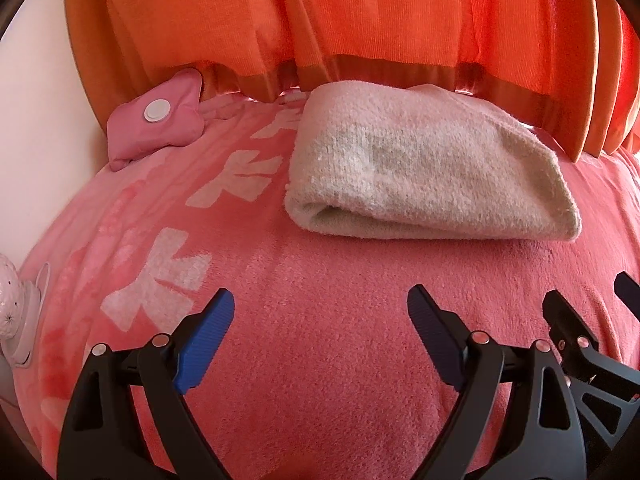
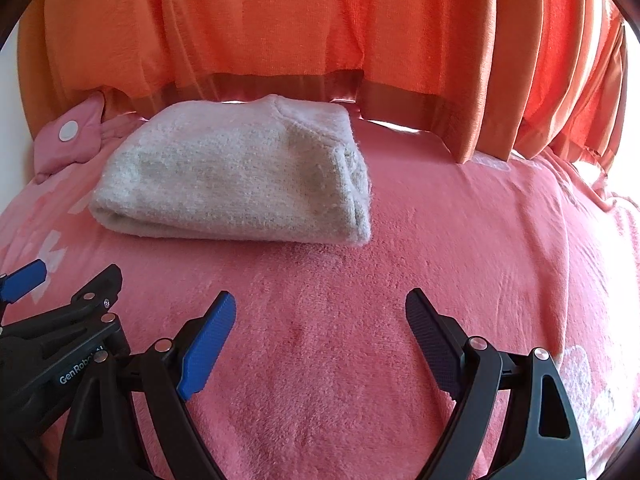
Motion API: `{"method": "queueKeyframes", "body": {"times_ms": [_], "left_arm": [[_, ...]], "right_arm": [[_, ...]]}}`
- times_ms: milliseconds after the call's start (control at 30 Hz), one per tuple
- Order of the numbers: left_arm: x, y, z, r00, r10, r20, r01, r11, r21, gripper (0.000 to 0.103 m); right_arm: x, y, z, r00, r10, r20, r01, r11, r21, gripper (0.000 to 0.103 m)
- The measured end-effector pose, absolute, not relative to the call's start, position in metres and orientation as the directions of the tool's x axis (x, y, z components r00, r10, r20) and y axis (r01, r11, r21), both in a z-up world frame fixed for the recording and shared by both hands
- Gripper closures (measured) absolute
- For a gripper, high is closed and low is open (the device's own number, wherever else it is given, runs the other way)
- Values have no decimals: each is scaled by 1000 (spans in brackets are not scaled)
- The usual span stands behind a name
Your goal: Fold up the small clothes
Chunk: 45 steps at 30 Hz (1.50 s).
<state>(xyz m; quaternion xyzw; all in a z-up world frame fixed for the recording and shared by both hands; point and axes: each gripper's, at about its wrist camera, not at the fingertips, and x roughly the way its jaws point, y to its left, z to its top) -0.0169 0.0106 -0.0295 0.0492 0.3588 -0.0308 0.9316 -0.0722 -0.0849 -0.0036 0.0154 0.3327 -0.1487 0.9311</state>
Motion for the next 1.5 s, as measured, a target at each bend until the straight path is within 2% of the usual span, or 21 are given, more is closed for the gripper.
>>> {"method": "queueKeyframes", "body": {"times_ms": [367, 1500], "left_arm": [[-15, 9, -32, 736, -28, -677, 99, 993, 66, 21], [-12, 7, -36, 724, -38, -689, 92, 995, 42, 21]], "right_arm": [[-73, -86, -5, 734, -264, -626, 282, 957, -72, 19], [-74, -83, -8, 727, -275, -629, 301, 951, -68, 19]]}}
